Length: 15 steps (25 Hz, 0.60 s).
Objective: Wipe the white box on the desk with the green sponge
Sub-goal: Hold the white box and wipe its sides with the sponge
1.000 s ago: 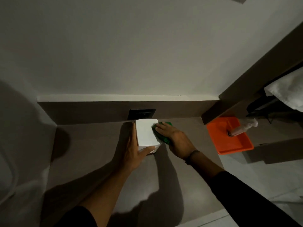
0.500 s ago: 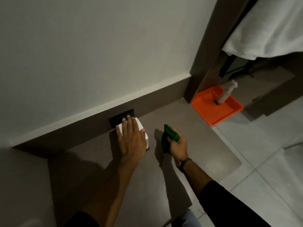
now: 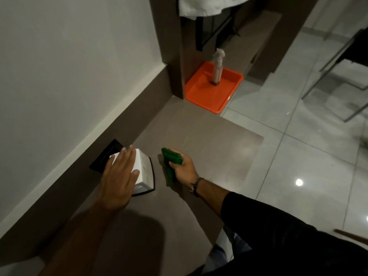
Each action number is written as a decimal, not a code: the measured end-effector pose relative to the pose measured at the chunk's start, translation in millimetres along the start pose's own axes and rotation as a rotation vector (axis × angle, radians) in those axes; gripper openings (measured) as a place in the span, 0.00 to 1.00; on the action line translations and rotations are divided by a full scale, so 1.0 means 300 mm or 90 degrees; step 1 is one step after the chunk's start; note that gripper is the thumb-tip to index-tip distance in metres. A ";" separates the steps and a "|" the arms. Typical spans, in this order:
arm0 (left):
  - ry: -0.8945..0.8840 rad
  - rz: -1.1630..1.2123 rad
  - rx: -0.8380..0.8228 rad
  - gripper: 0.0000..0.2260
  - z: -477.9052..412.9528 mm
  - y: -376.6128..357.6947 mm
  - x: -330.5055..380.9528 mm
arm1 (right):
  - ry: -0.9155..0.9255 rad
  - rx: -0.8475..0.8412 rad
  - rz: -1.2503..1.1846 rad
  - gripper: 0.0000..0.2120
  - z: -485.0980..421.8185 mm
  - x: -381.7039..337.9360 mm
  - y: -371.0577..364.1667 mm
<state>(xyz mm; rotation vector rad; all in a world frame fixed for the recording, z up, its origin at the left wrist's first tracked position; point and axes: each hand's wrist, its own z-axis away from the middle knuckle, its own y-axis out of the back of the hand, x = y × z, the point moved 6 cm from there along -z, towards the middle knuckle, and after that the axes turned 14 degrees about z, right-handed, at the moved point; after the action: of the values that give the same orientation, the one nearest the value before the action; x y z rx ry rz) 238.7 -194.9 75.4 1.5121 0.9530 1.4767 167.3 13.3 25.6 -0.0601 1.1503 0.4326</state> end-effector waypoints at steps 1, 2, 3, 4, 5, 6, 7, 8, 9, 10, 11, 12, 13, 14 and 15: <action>-0.022 0.004 0.005 0.32 -0.002 0.001 -0.011 | -0.006 -0.003 -0.009 0.22 0.000 -0.008 -0.029; -0.037 0.008 0.015 0.32 -0.006 0.003 -0.016 | -0.008 -0.011 -0.021 0.21 -0.001 -0.024 -0.061; -0.050 -0.002 0.029 0.31 -0.011 0.003 -0.017 | -0.009 -0.020 -0.036 0.21 -0.003 -0.039 -0.097; -0.071 -0.035 0.051 0.30 -0.009 0.001 -0.013 | -0.010 -0.033 -0.051 0.21 -0.003 -0.061 -0.133; -0.113 -0.083 0.086 0.28 0.000 -0.003 0.001 | -0.008 -0.044 -0.065 0.21 -0.004 -0.078 -0.168; -0.173 -0.132 0.132 0.25 0.018 -0.008 0.018 | -0.005 -0.058 -0.080 0.22 0.001 -0.089 -0.198; -0.220 -0.165 0.170 0.24 0.033 -0.014 0.029 | 0.005 -0.066 -0.092 0.24 0.012 -0.093 -0.223; -0.238 -0.177 0.185 0.23 0.036 -0.015 0.031 | 0.016 -0.066 -0.087 0.27 0.033 -0.085 -0.239; -0.241 -0.183 0.192 0.22 0.034 -0.007 0.035 | 0.033 -0.063 -0.067 0.29 0.063 -0.068 -0.249; -0.244 -0.191 0.197 0.21 0.031 -0.002 0.039 | 0.046 -0.065 -0.051 0.31 0.106 -0.044 -0.255; -0.242 -0.193 0.196 0.21 0.030 -0.003 0.041 | 0.049 -0.066 -0.051 0.31 0.155 -0.012 -0.256; -0.233 -0.179 0.191 0.22 0.028 -0.003 0.044 | 0.050 -0.063 -0.062 0.30 0.200 0.021 -0.256; -0.219 -0.154 0.185 0.23 0.025 -0.002 0.040 | 0.047 -0.051 -0.067 0.27 0.220 0.052 -0.255; -0.203 -0.128 0.179 0.23 0.024 -0.004 0.035 | 0.035 -0.042 -0.057 0.25 0.211 0.056 -0.248; -0.191 -0.112 0.175 0.23 0.024 -0.004 0.035 | 0.018 -0.036 -0.054 0.24 0.170 0.044 -0.245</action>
<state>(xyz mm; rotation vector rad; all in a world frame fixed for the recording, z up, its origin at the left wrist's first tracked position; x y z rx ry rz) 246.3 -185.0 78.6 1.7376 1.1042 0.9903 242.8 -36.4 22.3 -0.1646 1.1588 0.3902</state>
